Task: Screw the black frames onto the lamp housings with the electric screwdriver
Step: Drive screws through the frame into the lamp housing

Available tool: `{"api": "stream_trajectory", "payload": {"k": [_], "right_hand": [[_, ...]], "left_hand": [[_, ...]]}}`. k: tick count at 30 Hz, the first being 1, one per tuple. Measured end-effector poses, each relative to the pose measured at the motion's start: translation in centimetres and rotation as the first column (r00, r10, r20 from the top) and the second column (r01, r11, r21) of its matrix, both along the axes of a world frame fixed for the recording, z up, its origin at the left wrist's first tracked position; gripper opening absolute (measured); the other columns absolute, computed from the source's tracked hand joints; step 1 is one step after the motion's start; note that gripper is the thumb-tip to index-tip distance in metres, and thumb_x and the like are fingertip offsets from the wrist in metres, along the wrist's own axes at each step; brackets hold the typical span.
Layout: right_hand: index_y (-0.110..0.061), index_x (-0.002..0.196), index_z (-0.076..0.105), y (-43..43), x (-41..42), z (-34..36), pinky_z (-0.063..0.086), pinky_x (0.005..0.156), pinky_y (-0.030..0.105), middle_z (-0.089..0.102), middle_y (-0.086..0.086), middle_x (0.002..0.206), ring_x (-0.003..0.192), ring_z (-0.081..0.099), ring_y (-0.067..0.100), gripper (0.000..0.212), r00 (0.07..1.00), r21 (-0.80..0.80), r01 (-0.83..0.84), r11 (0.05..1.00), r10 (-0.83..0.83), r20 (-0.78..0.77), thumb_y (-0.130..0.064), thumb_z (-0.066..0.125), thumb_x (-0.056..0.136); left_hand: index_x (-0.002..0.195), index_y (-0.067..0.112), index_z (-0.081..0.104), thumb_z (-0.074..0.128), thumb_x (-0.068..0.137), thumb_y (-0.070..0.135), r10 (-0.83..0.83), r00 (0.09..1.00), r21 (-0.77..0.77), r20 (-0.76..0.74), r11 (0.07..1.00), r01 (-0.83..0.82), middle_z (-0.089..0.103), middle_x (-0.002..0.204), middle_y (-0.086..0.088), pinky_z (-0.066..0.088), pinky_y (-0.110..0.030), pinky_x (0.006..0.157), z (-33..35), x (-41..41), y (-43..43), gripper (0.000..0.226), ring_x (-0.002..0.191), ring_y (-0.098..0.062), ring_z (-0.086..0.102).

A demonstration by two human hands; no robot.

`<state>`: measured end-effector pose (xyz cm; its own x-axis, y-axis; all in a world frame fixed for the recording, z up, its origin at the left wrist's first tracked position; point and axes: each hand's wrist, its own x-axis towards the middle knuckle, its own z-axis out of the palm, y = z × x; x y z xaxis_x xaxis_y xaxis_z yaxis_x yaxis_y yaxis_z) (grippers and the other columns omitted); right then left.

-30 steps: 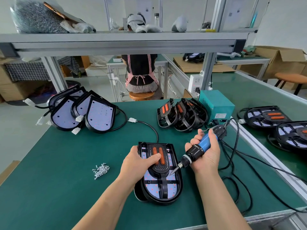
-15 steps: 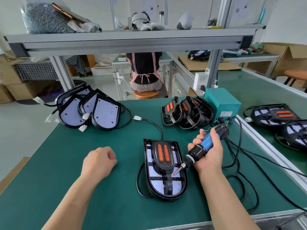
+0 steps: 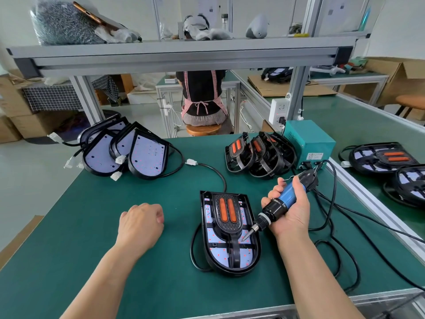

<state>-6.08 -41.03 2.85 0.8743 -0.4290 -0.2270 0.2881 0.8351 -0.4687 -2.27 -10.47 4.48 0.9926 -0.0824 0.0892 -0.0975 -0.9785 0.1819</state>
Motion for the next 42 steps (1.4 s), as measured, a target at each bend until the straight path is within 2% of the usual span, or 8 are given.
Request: {"api": "stream_trajectory", "payload": {"k": [3, 6, 8, 10, 13, 16, 25, 42], "right_hand": [[-0.014, 0.095, 0.060, 0.0, 0.0, 0.0, 0.038, 0.047, 0.021, 0.055, -0.007, 0.069, 0.050, 0.049, 0.007, 0.031, 1.000, 0.009, -0.002, 1.000, 0.002, -0.001, -0.044, 0.067, 0.091], [-0.015, 0.095, 0.060, 0.0, 0.0, 0.1, 0.038, 0.048, 0.022, 0.056, -0.008, 0.069, 0.050, 0.050, 0.007, 0.032, 1.000, 0.015, -0.003, 1.000, 0.003, 0.005, -0.045, 0.066, 0.091], [-0.015, 0.095, 0.060, 0.1, 0.0, 0.1, 0.039, 0.048, 0.021, 0.056, -0.008, 0.069, 0.051, 0.050, 0.006, 0.032, 1.000, 0.026, -0.007, 1.000, 0.006, 0.012, -0.046, 0.066, 0.091], [-0.016, 0.096, 0.060, 0.1, 0.1, 0.2, 0.040, 0.048, 0.021, 0.056, -0.008, 0.070, 0.052, 0.051, 0.006, 0.032, 1.000, 0.043, -0.005, 0.999, 0.004, 0.023, -0.047, 0.065, 0.092], [-0.018, 0.095, 0.059, -0.1, 0.1, 0.4, 0.039, 0.049, 0.019, 0.052, -0.009, 0.072, 0.053, 0.051, 0.005, 0.031, 0.999, 0.079, 0.017, 0.997, -0.020, 0.048, -0.048, 0.064, 0.092], [-0.019, 0.091, 0.057, -0.5, 0.0, 0.6, 0.038, 0.046, 0.018, 0.050, -0.010, 0.071, 0.050, 0.051, 0.004, 0.032, 0.996, 0.129, 0.044, 0.991, -0.054, 0.068, -0.050, 0.061, 0.094], [-0.020, 0.088, 0.057, -1.6, -0.4, 0.9, 0.035, 0.046, 0.018, 0.052, -0.012, 0.069, 0.050, 0.052, 0.003, 0.032, 0.990, 0.197, 0.126, 0.972, -0.136, 0.036, -0.050, 0.062, 0.094], [-0.020, 0.089, 0.057, -1.3, -0.1, 0.5, 0.035, 0.050, 0.019, 0.053, -0.011, 0.069, 0.051, 0.051, 0.005, 0.029, 0.991, 0.138, 0.133, 0.981, -0.134, -0.002, -0.048, 0.063, 0.094]], "left_hand": [[0.079, 0.025, 0.057, 0.057, 0.085, 0.014, 0.019, 0.997, -0.166, 0.070, 0.986, -0.007, 0.060, 0.085, 0.004, 0.039, -0.034, 0.076, 0.4, -0.7, -0.4, 0.012, 0.084, -0.024, 0.052], [0.078, 0.022, 0.056, 0.058, 0.085, 0.008, 0.043, 0.992, -0.410, 0.120, 0.912, 0.011, 0.063, 0.073, 0.004, 0.046, -0.033, 0.064, 1.5, -1.6, -1.5, 0.016, 0.073, -0.024, 0.058], [0.077, 0.025, 0.059, 0.062, 0.085, 0.006, -0.012, 0.990, -0.529, 0.141, 0.844, 0.085, 0.064, 0.068, 0.009, 0.046, -0.024, 0.060, 2.7, -2.4, -3.3, 0.021, 0.066, -0.012, 0.058], [0.075, 0.025, 0.063, 0.067, 0.082, 0.003, -0.141, 0.976, -0.582, 0.166, 0.785, 0.213, 0.065, 0.067, 0.010, 0.043, -0.012, 0.060, 3.9, -3.5, -5.8, 0.023, 0.068, -0.008, 0.059], [0.076, 0.024, 0.065, 0.069, 0.079, 0.001, -0.369, 0.915, -0.577, 0.165, 0.716, 0.393, 0.065, 0.068, 0.011, 0.043, -0.011, 0.065, 4.5, -5.5, -9.7, 0.023, 0.072, -0.007, 0.059], [0.085, 0.021, 0.068, 0.066, 0.081, 0.002, -0.476, 0.868, -0.525, 0.138, 0.708, 0.472, 0.064, 0.073, 0.010, 0.046, -0.021, 0.074, 3.8, -6.6, -12.1, 0.020, 0.079, -0.008, 0.057], [0.085, 0.026, 0.066, 0.067, 0.081, 0.003, -0.448, 0.888, -0.553, 0.105, 0.716, 0.427, 0.066, 0.074, 0.012, 0.038, -0.009, 0.070, 2.9, -6.6, -12.0, 0.023, 0.084, -0.004, 0.055], [0.092, 0.026, 0.065, 0.065, 0.084, 0.002, -0.451, 0.884, -0.544, 0.127, 0.713, 0.442, 0.062, 0.074, 0.011, 0.041, -0.015, 0.075, 2.3, -7.0, -12.7, 0.024, 0.088, -0.008, 0.051]]}}
